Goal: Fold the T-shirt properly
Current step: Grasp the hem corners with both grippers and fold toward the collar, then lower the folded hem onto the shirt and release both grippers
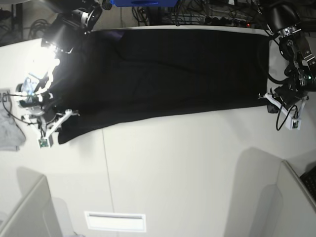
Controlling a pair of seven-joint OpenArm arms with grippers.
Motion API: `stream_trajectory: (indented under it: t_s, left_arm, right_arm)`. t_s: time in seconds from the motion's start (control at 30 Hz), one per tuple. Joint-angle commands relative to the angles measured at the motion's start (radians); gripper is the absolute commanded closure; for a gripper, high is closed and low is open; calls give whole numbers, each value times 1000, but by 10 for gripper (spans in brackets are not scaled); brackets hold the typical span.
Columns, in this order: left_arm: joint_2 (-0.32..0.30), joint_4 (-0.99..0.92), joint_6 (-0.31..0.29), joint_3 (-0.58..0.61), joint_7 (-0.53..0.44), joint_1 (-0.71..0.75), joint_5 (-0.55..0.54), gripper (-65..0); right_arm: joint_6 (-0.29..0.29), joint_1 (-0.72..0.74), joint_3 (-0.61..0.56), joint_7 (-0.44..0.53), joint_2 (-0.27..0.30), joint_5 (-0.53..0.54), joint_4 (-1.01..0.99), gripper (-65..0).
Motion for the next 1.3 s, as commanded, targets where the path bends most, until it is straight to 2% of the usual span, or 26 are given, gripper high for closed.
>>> stream_trajectory:
  t_s: [0.0, 0.17, 0.33, 0.47, 0.53, 0.73, 0.8, 0.9, 1.0, 1.1, 1.27]
  left_arm:
    - [-19, 33, -1, -8, -13, 14, -5, 0]
    - [-18, 134, -1, -8, -13, 114, -7, 0]
    - [-15, 189, -1, -60, -13, 179, -7, 0]
    - [-15, 192, -1, -69, -13, 223, -7, 0]
    - [-15, 192, -1, -71, -13, 235, -7, 0]
    - [-15, 218, -1, -71, -13, 278, -7, 0]
    - [-15, 232, -1, -71, -13, 295, -7, 0]
    - [-15, 238, -1, -71, -13, 315, -7, 0]
    - [-15, 238, -1, -72, -13, 337, -7, 0]
    - [-16, 246, -1, -72, -13, 347, -7, 0]
    - [-15, 254, -1, -69, -13, 381, -7, 0]
  right_arm:
    - [3, -1, 1, -3, 9, 26, 59, 0]
    - [5, -120, 3, -93, -4, 68, 260, 0]
    - [11, -222, 11, -133, -29, 72, 327, 0]
    - [11, -311, 12, -121, -41, 74, 334, 0]
    - [11, -341, 14, -118, -69, 74, 347, 0]
    - [12, -440, 15, -30, -100, 84, 358, 0]
    - [12, -476, 20, -11, -100, 141, 358, 0]
    - [9, -494, 113, 8, -98, 229, 358, 0]
    - [11, -494, 164, 8, -89, 235, 358, 0]
    - [12, -506, 167, -9, -69, 235, 357, 0]
    - [12, -515, 165, -15, -75, 236, 354, 0]
